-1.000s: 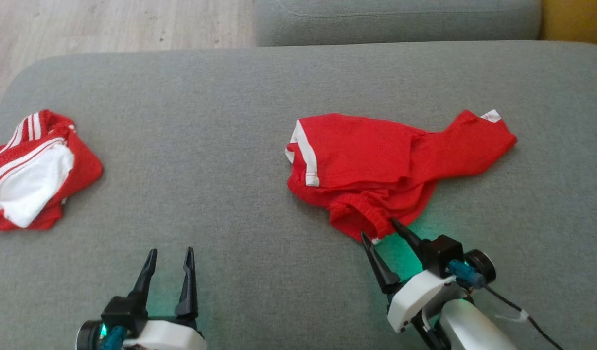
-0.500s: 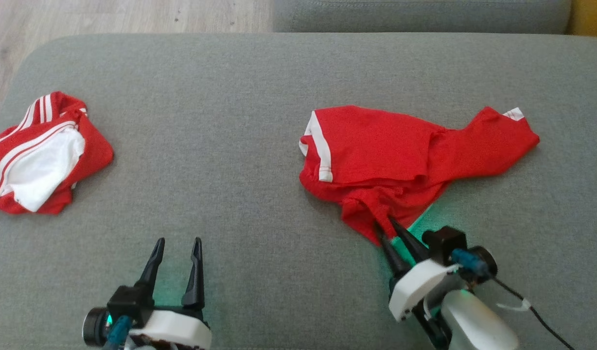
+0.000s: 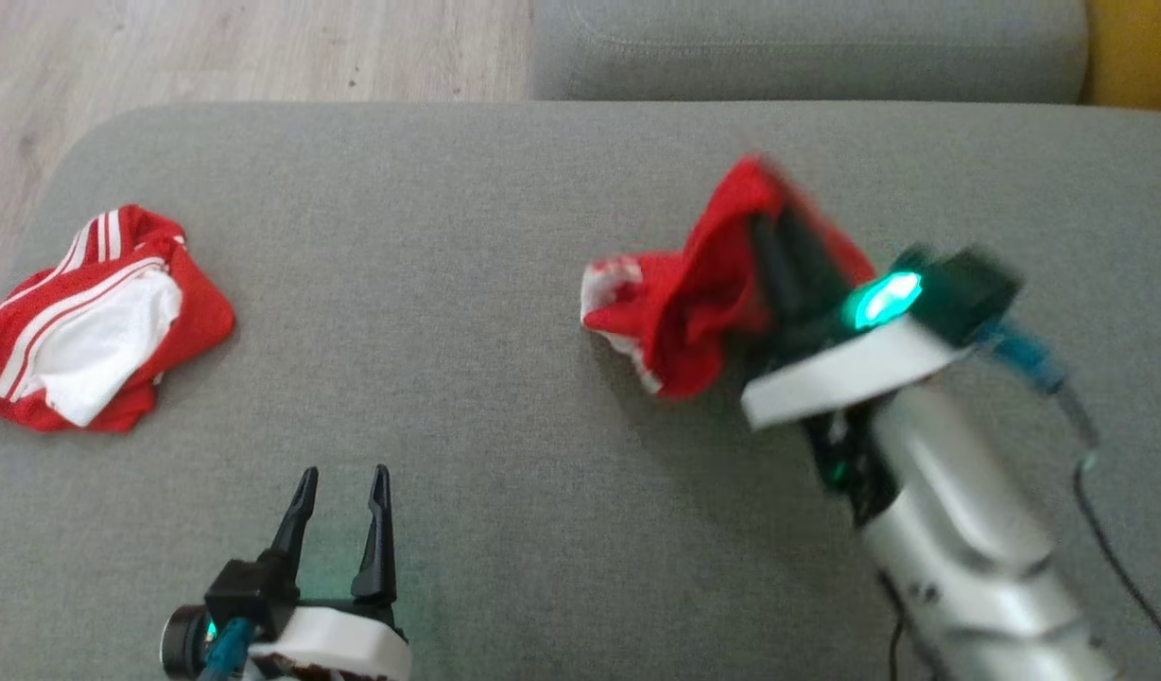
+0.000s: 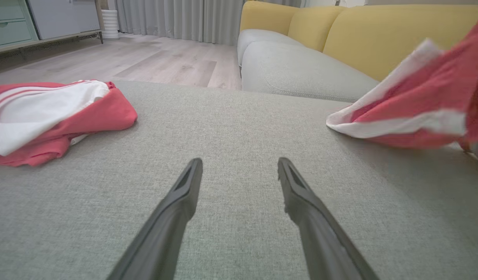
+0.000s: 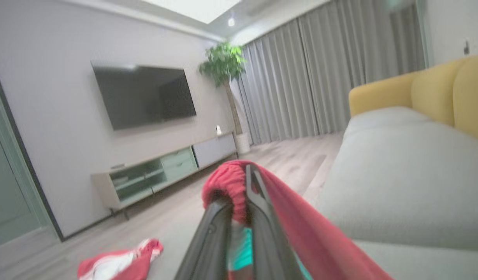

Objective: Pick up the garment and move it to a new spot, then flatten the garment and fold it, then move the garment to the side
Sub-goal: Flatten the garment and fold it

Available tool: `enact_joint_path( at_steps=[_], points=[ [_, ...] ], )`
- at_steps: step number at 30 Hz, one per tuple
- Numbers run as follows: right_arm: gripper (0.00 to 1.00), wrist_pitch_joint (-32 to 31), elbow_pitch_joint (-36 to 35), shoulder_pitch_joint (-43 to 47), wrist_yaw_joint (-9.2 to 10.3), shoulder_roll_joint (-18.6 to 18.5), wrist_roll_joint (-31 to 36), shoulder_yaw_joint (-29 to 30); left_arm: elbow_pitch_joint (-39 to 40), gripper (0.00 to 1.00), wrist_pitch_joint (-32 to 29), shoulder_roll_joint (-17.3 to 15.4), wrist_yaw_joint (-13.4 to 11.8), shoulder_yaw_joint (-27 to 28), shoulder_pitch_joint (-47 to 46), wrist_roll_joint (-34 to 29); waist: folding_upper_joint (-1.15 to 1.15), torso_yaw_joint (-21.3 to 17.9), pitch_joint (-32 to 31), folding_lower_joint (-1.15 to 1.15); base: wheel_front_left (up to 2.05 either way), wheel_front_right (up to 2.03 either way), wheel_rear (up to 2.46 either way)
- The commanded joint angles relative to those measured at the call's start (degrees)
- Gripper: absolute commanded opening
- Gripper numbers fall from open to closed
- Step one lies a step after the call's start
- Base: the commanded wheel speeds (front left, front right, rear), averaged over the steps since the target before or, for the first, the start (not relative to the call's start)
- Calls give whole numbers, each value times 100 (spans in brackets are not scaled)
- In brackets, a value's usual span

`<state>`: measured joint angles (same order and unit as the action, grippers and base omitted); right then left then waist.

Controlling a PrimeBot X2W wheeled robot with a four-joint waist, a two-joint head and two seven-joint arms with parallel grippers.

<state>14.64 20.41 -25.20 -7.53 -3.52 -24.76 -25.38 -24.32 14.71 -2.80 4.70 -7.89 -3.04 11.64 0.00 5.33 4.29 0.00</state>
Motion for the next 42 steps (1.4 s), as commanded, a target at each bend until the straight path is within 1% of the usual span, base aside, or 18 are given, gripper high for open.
enact_joint_path(
  at_steps=[1,4,6,10,15,18,21,27,31,34,38,40,42],
  points=[
    [0,36,-348,-385,4,64,-154,151,129,100,29,-8,-17,126,-41,28,0,3,-62,0,0,0,0],
    [0,36,-458,-731,4,64,-65,652,114,100,29,-8,-22,120,12,21,0,-6,-117,0,0,0,0],
    [0,36,-420,-928,4,57,142,1049,94,100,29,-8,-25,128,54,31,0,-15,-147,0,0,0,0],
    [0,36,-356,-1164,4,-125,440,1766,48,100,29,-8,-36,120,144,91,0,-24,-206,0,0,0,0],
    [0,36,-481,-1279,4,-397,736,2291,19,100,29,-8,-58,83,237,198,0,-63,-235,0,0,0,0],
    [0,36,-687,-1362,4,-396,974,2474,9,100,29,-8,-75,60,265,247,0,-99,-239,0,0,0,0],
    [0,36,-878,-1471,4,-306,1155,2407,8,100,29,-8,-92,10,255,275,0,-96,-232,0,0,0,0],
    [0,30,-856,-1551,4,-103,1079,1858,-15,100,29,-8,-84,-84,173,291,0,16,-211,0,0,0,0],
    [0,32,-830,-1791,4,15,722,1401,-43,100,29,-8,-67,-89,148,273,0,148,-207,0,0,0,0],
    [0,34,-901,-1976,4,54,394,1263,-82,100,29,-8,-71,-57,189,274,0,253,-211,0,0,0,0],
    [0,29,-658,-1841,4,59,374,1395,-82,100,29,-8,-77,-46,234,313,0,314,-167,0,0,0,0],
    [0,-33,-367,-1676,4,30,401,1598,-61,100,29,-8,-92,-62,243,340,0,334,-119,0,0,0,0],
    [0,-109,-13,-1466,4,-74,512,1815,-40,100,29,-8,-102,-93,225,363,0,362,-38,0,0,0,0]
  ],
)
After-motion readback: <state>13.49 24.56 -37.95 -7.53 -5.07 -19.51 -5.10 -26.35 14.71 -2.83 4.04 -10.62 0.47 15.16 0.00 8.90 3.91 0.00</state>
